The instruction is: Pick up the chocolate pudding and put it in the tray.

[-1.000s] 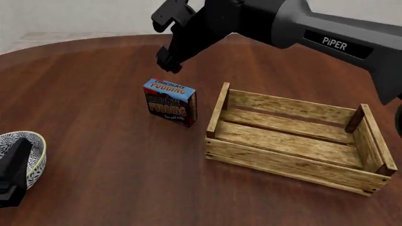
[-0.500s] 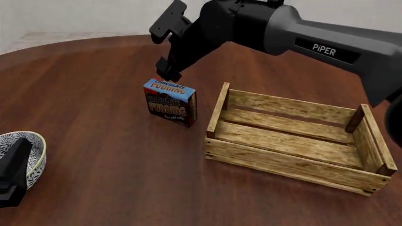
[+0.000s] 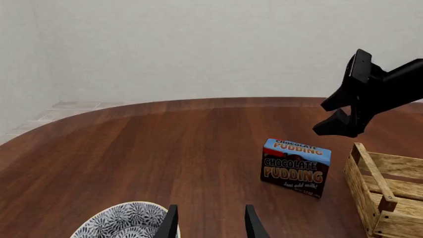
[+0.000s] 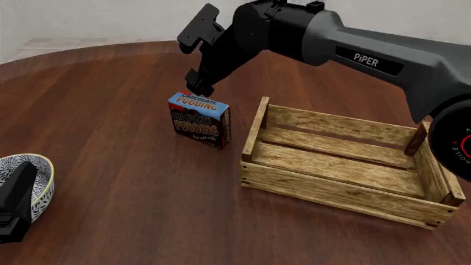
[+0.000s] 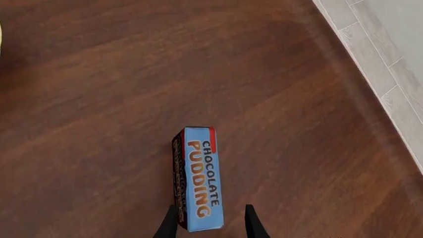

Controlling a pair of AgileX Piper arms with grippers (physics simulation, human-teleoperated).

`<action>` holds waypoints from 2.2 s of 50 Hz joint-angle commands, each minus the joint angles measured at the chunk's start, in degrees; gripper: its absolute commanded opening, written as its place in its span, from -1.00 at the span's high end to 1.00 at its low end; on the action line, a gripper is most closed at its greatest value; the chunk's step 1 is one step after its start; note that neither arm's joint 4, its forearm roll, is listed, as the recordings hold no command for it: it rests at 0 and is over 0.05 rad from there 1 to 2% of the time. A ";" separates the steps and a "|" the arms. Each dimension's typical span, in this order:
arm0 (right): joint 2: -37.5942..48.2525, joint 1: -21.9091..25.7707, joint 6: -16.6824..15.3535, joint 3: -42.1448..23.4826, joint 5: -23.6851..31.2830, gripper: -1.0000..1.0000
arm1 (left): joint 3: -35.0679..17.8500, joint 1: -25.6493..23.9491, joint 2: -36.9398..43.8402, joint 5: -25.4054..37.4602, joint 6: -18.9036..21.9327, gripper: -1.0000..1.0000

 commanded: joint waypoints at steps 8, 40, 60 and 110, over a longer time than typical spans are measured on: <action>1.56 -0.90 -0.25 0.28 -0.06 -1.00 | 0.00 0.00 0.00 0.00 0.00 -1.00; 2.78 -0.57 0.56 2.37 -1.66 -1.00 | 0.00 -0.01 0.01 0.00 0.00 -1.00; 3.96 -0.73 1.65 2.52 -2.52 -1.00 | 0.00 0.00 0.01 0.00 0.00 -1.00; 6.98 -1.41 4.30 2.37 -4.20 -1.00 | 0.00 0.00 0.00 0.00 0.00 -1.00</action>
